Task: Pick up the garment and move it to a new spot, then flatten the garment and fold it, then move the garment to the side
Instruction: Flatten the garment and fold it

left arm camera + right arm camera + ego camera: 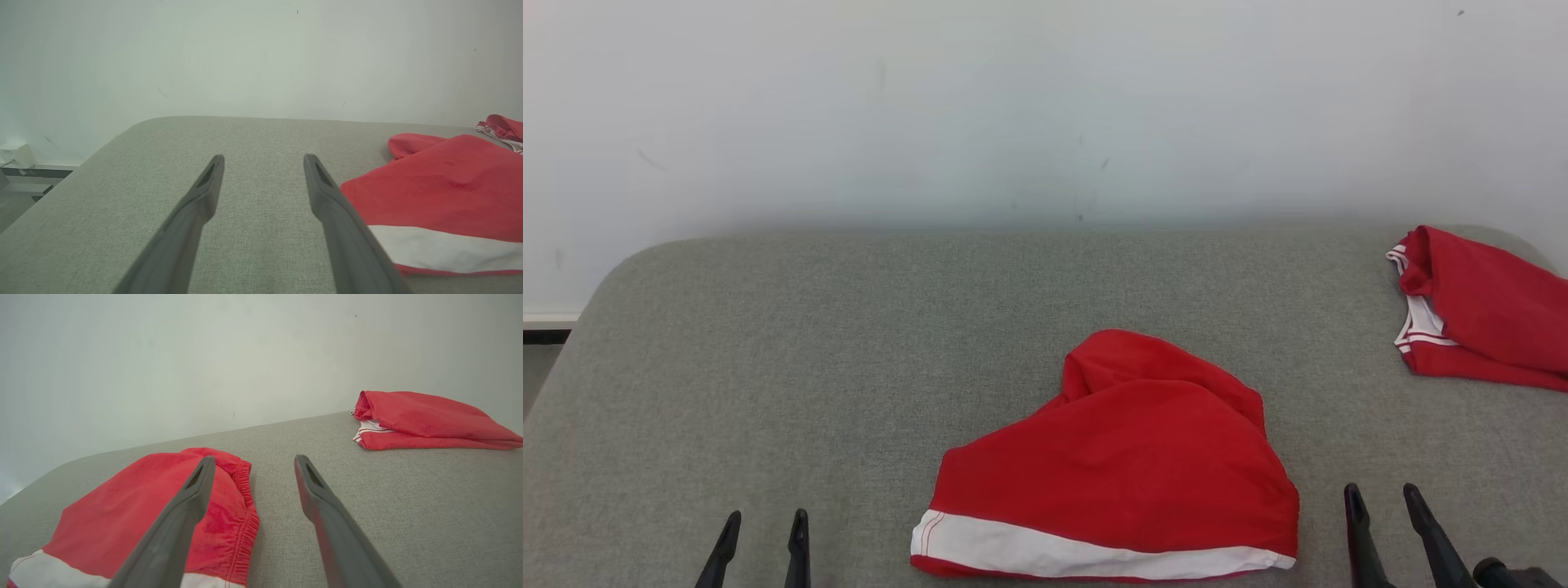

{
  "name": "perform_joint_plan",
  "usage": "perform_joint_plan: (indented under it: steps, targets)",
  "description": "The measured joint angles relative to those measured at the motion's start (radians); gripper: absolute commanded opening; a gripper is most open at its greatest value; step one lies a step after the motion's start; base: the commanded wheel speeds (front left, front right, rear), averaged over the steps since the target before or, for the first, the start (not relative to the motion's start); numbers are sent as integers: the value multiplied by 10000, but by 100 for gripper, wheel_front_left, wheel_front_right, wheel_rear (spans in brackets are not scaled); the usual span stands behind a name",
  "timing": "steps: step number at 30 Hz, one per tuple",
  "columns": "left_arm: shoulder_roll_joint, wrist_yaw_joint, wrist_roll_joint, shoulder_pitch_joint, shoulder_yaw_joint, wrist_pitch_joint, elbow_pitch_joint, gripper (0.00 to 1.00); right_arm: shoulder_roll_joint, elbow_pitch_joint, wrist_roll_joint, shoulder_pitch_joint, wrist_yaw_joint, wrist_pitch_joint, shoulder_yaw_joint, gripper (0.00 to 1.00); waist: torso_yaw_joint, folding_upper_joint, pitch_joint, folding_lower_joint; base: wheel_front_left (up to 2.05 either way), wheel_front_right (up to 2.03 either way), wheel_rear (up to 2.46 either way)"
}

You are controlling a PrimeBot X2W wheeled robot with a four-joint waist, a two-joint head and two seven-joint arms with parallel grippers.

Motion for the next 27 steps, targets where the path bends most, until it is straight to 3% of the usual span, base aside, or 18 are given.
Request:
perform_joint_plan:
  steps: [4,10,19,27]
  targets:
    - [102,-6,-201,-19,-464,0,199,100,-295,303,98,-77,0,4,414,100,7,0,4,0,0,0,0]
    - [803,-63,-876,-370,-2011,4,729,100,-965,796,199,-291,0,178,1189,100,-10,1,69,1,0,0,0]
    - [2134,-71,-2516,-1565,-4824,176,1866,100,-2282,2103,694,-923,0,416,2997,100,-80,1,344,1,0,0,0]
    - [2784,-71,-3478,-2660,-6416,84,2729,100,-2777,3149,1135,-1982,0,372,4924,100,-251,1,706,1,0,0,0]
